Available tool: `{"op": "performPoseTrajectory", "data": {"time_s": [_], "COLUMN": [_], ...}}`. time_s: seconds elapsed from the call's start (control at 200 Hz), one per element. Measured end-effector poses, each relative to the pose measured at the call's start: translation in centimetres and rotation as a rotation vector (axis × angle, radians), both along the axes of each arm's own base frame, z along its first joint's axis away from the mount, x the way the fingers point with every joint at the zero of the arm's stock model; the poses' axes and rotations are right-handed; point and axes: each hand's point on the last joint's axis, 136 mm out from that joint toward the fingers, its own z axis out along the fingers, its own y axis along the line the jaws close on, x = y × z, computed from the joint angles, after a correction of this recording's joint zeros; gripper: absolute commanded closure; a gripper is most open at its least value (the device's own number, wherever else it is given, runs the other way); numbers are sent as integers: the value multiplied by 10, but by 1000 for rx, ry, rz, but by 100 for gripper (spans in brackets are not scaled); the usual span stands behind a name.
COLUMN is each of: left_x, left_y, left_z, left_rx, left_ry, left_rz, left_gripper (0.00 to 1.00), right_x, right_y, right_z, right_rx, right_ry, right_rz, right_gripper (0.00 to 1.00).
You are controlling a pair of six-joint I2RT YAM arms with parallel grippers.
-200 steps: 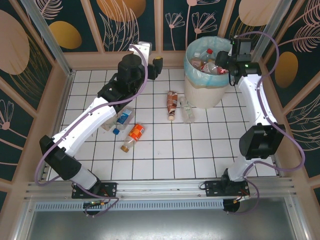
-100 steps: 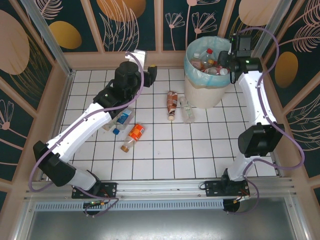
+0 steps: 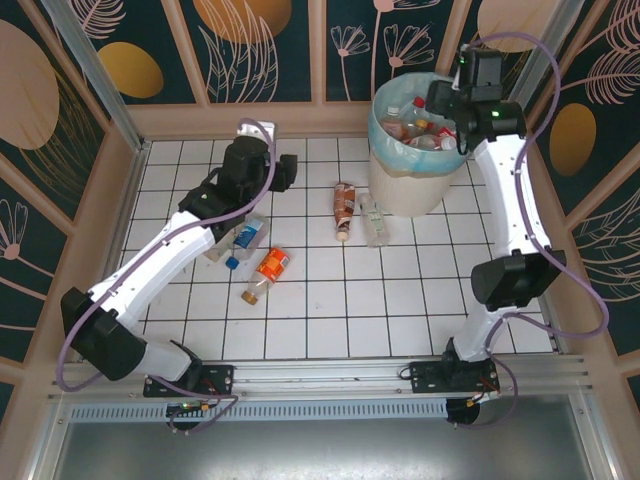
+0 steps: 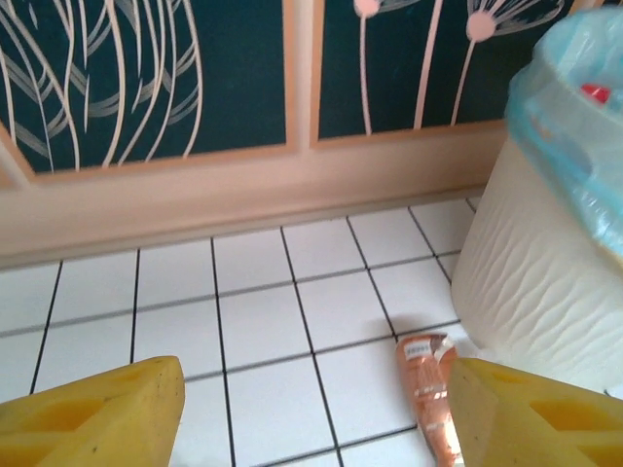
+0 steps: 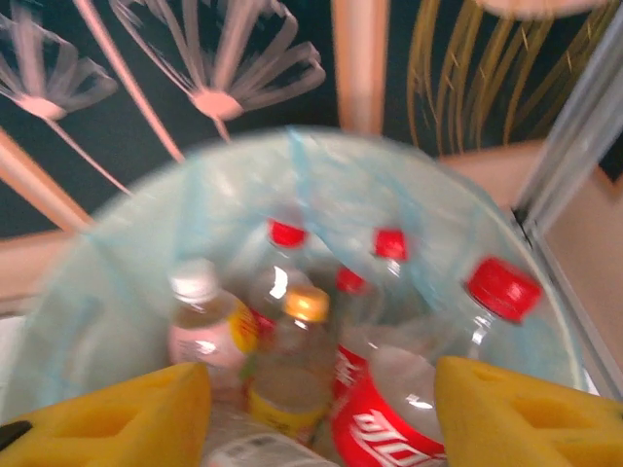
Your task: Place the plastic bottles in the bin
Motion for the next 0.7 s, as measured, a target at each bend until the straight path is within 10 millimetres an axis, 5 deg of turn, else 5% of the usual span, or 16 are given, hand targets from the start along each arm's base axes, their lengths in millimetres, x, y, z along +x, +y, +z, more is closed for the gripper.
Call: {"op": "performPoseTrajectory", "data": {"time_s": [0.145, 0.26, 0.385, 0.55, 0.701], "left_x": [-2, 2, 2, 7, 15], "left_y": [41, 69, 93, 114, 160], "left_z": [-39, -70, -100, -114, -130], "left_rx": [-47, -117, -179, -276, -346], "left_ry": [98, 184, 257, 286, 303], "left_rz": [74, 122, 170, 206, 321], "left_gripper": [28, 29, 28, 28, 28], "right_x": [-32, -70, -95, -123, -206], "right_y": [84, 159, 220, 284, 355], "right_z": [28, 11, -48, -156, -233], "right_rx": [-33, -61, -89, -103, -325], "right_ry": [-101, -124, -51, 130, 173], "right_rz": [175, 364, 514, 748, 1176], "right_gripper": [37, 37, 36, 30, 25]}}
